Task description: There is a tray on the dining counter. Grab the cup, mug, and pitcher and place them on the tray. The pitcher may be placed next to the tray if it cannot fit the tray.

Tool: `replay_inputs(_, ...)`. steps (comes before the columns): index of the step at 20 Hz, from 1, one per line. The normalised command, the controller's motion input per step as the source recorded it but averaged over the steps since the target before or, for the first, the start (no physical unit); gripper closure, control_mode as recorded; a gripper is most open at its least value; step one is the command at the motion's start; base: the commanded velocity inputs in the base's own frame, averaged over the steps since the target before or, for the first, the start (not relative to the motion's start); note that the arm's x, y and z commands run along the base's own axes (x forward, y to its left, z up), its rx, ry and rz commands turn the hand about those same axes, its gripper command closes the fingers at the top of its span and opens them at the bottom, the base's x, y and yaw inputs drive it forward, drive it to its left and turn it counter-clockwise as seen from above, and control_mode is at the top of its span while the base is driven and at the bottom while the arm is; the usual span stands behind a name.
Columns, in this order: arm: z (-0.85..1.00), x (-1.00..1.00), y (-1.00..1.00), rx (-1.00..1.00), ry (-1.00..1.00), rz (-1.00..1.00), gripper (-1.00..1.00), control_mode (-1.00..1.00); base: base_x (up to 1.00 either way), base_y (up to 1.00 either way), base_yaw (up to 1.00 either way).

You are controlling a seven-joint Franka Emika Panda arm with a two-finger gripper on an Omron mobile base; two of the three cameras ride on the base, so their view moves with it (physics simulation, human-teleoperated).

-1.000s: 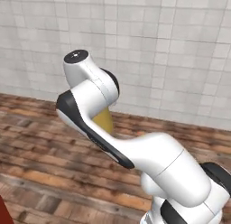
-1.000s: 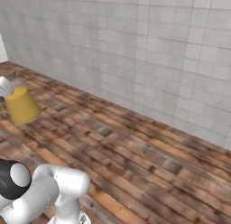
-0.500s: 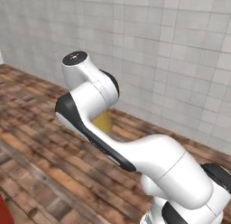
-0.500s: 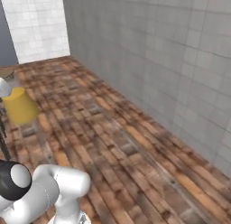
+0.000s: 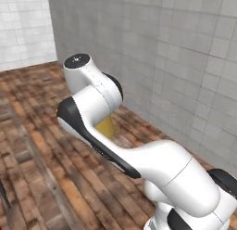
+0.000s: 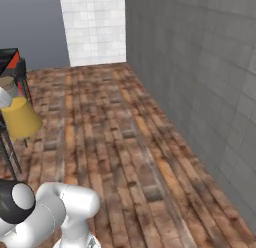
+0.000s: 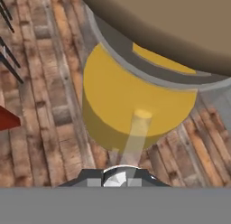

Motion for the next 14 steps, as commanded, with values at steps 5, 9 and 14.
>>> replay_inputs(5,0.00,0.00,0.00,0.00,0.00,0.00,1.00,1.00,1.00,-0.43,0.41)
replay_inputs(9,0.00,0.00,0.00,0.00,0.00,0.00,1.00,1.00,1.00,-0.38,0.30)
replay_inputs(14,0.00,0.00,0.00,0.00,0.00,0.00,1.00,1.00,1.00,-0.34,0.29)
